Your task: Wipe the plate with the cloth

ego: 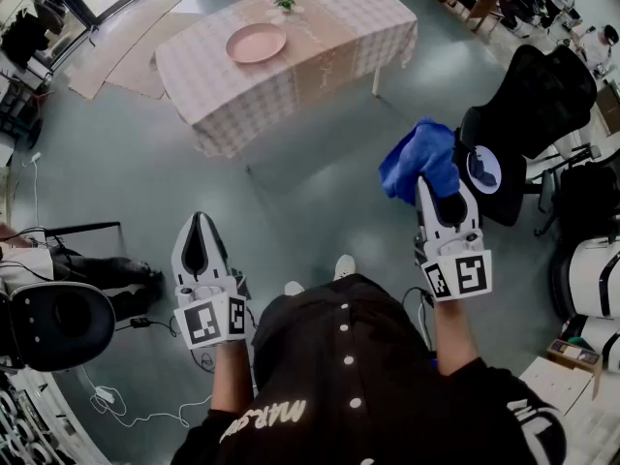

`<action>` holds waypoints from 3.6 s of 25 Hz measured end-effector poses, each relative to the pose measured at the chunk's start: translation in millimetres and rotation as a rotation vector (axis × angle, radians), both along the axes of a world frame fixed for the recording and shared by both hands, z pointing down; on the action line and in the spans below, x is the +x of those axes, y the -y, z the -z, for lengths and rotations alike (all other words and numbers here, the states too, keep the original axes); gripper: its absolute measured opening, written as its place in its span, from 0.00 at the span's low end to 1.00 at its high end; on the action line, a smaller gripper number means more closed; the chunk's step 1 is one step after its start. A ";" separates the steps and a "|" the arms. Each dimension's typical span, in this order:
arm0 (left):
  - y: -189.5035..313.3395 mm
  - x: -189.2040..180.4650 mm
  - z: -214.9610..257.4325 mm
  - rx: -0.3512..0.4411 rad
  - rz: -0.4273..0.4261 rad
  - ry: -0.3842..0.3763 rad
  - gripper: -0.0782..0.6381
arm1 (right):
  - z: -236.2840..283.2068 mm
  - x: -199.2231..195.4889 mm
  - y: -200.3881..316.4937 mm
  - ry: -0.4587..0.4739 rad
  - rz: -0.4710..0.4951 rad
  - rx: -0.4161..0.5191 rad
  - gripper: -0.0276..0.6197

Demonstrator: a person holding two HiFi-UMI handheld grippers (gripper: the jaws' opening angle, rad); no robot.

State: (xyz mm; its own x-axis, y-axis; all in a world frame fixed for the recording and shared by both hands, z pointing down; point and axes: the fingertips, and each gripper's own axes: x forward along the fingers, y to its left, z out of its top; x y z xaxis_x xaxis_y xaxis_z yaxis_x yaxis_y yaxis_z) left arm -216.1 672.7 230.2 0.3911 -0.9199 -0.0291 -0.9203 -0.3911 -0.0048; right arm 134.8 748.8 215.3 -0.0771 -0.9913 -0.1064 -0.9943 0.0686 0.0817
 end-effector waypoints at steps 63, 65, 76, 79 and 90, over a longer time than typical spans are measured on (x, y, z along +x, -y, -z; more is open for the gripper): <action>169.6 89.1 -27.4 -0.064 0.047 0.075 0.56 | -16.0 64.9 192.9 0.036 0.135 0.016 0.23; 187.4 88.0 -25.5 -0.061 0.042 0.071 0.56 | -14.6 62.7 209.5 0.030 0.134 0.014 0.23; 265.5 74.3 -30.0 -0.075 0.026 0.051 0.56 | -12.7 46.7 284.4 0.007 0.124 -0.002 0.23; 283.5 66.1 -29.2 -0.074 0.011 0.058 0.56 | -9.2 39.5 300.6 0.003 0.113 0.002 0.23; 347.9 32.0 -20.1 -0.055 -0.009 0.061 0.56 | -0.4 6.1 361.1 -0.001 0.087 0.030 0.23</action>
State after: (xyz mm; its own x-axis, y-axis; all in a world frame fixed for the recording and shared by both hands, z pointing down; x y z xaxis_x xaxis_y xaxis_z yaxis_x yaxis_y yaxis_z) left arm -184.2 324.8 250.3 0.3988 -0.9159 0.0453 -0.9154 -0.4005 -0.0392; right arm 140.9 387.6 215.7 -0.1632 -0.9772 -0.1360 -0.9846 0.1525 0.0855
